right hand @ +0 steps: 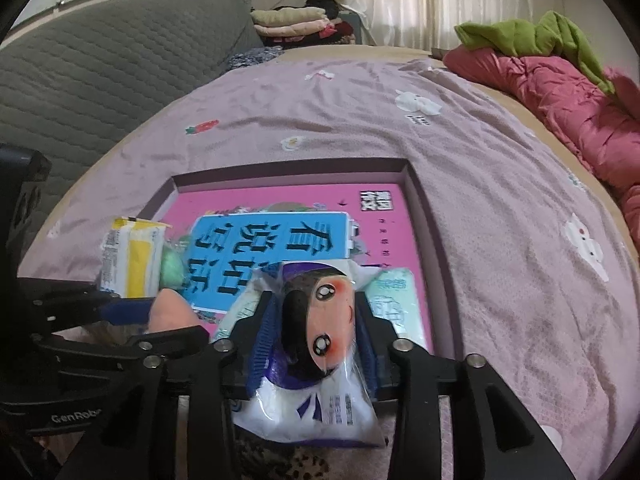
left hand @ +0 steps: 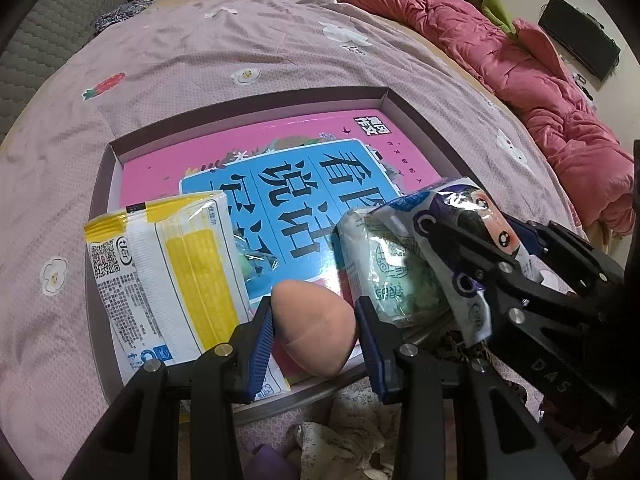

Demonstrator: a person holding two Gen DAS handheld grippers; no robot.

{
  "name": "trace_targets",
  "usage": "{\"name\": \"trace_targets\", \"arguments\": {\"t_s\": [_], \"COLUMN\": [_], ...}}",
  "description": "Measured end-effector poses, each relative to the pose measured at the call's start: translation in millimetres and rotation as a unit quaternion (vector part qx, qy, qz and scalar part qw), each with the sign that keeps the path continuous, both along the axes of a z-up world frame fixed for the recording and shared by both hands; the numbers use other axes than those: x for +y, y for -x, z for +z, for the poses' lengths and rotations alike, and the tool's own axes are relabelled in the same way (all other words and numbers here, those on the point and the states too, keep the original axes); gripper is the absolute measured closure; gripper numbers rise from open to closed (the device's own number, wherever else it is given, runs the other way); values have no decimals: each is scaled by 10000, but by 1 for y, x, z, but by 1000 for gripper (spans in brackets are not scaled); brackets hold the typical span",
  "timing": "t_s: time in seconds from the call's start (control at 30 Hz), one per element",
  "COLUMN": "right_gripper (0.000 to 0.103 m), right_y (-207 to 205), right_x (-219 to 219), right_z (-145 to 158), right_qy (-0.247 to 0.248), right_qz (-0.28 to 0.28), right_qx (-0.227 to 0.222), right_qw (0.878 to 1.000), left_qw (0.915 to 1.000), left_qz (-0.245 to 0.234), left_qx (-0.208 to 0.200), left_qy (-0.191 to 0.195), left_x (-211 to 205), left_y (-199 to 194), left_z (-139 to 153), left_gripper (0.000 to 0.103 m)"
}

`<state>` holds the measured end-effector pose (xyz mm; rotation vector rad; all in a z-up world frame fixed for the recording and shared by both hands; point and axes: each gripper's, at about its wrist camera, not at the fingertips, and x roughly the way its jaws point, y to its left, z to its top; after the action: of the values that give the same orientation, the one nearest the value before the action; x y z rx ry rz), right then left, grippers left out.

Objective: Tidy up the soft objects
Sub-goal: 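Open both tools to drop the sponge and snack bag into the box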

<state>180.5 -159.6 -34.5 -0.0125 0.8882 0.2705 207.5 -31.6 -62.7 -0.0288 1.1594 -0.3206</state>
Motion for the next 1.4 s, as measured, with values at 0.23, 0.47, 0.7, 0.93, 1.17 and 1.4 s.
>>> {"name": "trace_targets", "arguments": {"t_s": [0.23,0.47,0.7,0.93,1.17,1.4], "right_gripper": [56,56,35,33,33,33], "right_y": [0,-16,-7,30,43,25], "right_x": [-8,-2,-10,-34,-42,-41], "right_z": [-2,-8,12,30,12,0], "right_qy": [77,239,-11,69,446,386], "right_qz": [-25,70,139,29,9,-136], "right_qx": [-96,-98,-348,-312,-94,80], "right_qw": [9999,9996,9993,9995,9990,9991], "left_qw": [9999,9999,9998,9993,9991,9997], "left_qz": [77,-11,-184,-232,-197,-92], "left_qx": [51,107,115,56,82,228], "left_qy": [96,136,25,-303,-364,-80], "left_x": [3,2,-2,-11,-11,-1], "left_y": [1,-2,-3,-1,0,2], "left_z": [-1,-2,-3,-4,-4,-2], "left_gripper": [62,62,62,59,59,57]}}
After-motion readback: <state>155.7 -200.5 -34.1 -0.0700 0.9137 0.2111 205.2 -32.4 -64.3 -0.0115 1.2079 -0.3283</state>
